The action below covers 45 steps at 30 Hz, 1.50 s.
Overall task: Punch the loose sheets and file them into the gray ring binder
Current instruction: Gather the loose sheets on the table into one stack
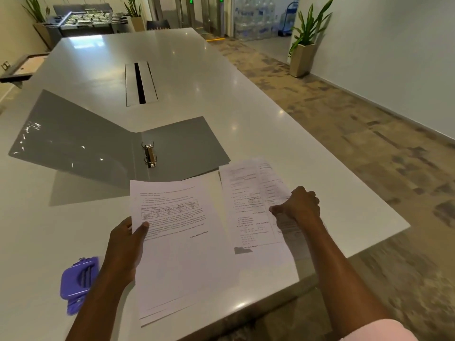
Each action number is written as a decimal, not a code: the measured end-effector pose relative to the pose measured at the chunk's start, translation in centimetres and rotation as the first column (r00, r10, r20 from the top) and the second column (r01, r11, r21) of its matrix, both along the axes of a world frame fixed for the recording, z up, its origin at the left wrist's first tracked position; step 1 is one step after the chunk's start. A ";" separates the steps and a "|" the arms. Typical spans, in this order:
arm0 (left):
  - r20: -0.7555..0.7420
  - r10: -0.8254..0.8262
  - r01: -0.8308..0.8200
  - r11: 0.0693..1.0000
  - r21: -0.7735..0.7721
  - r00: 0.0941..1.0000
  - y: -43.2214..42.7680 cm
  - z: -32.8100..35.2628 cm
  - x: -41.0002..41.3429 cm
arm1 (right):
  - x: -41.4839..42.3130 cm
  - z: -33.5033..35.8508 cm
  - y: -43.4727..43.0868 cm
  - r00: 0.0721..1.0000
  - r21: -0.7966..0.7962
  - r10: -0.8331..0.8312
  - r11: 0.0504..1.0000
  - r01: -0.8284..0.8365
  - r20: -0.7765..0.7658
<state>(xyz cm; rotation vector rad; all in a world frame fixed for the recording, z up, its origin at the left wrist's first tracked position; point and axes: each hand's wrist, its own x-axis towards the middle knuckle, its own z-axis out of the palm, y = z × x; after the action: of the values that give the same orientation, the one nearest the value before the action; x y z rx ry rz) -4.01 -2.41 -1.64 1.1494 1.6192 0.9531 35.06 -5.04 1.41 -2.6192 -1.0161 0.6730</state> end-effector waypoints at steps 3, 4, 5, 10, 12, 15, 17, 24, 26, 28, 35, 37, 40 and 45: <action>-0.002 0.007 -0.007 1.000 0.001 1.000 -0.2 0.1 0.0 | 0.4 -0.1 0.3 1.000 0.021 0.001 1.000 0.000 -0.019; -0.002 0.006 -0.006 1.000 -0.001 1.000 -0.2 0.1 0.0 | 0.6 -0.1 0.3 1.000 0.031 0.000 1.000 0.000 -0.020; -0.002 0.003 -0.003 1.000 0.000 1.000 -0.3 0.1 0.0 | 0.7 -0.1 0.2 1.000 0.040 -0.002 0.999 0.003 -0.025; -0.005 0.009 -0.009 1.000 0.007 1.000 -0.6 0.1 -0.1 | 1.2 -0.1 0.5 0.995 0.053 -0.011 0.998 0.016 -0.104; -0.015 0.009 -0.008 1.000 0.010 1.000 -0.7 0.1 -0.2 | 1.4 -0.2 0.5 0.990 0.077 0.002 0.997 0.008 -0.138; -0.013 0.003 -0.003 1.000 0.010 1.000 -0.7 -0.1 -0.2 | 1.6 -0.2 0.6 0.982 0.181 0.026 0.983 0.008 -0.185; -0.009 0.001 -0.001 1.000 0.010 1.000 -0.6 -0.1 -0.2 | 1.8 -0.1 0.6 0.971 0.257 0.033 0.966 0.030 -0.235; -0.009 0.013 -0.013 1.000 0.013 1.000 -0.8 0.1 -0.2 | 1.6 2.2 0.1 0.818 0.420 0.095 0.888 0.188 -0.568; -0.021 0.011 -0.011 1.000 0.015 1.000 -0.9 0.2 -0.2 | 1.6 3.5 -0.1 0.773 0.418 0.113 0.884 0.208 -0.624; -0.027 0.016 -0.016 1.000 0.014 1.000 -0.9 0.2 -0.4 | 1.7 4.6 -0.1 0.725 0.399 0.109 0.884 0.242 -0.681; -0.029 0.054 -0.054 0.999 0.009 0.998 -1.3 0.4 -0.7 | 2.3 6.6 0.1 0.481 0.347 0.177 0.892 0.290 -0.859; -0.028 0.055 -0.055 0.998 0.006 0.998 -1.5 0.6 -0.6 | 1.9 7.0 0.1 0.402 0.329 0.206 0.906 0.267 -0.892; -0.013 0.050 -0.050 0.999 0.008 0.999 -1.8 0.6 -0.7 | 0.5 7.5 0.3 0.283 0.304 0.239 0.929 0.212 -0.929; 0.058 0.072 -0.071 0.997 -0.018 0.996 -1.9 1.0 -0.7 | -3.1 6.3 1.2 0.182 0.274 0.254 0.957 0.095 -0.950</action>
<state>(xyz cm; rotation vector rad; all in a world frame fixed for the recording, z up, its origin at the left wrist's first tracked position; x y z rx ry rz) -4.75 -4.27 -0.62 1.0493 1.6270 1.0091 31.97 -3.86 7.67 -1.2423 -0.6551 1.7646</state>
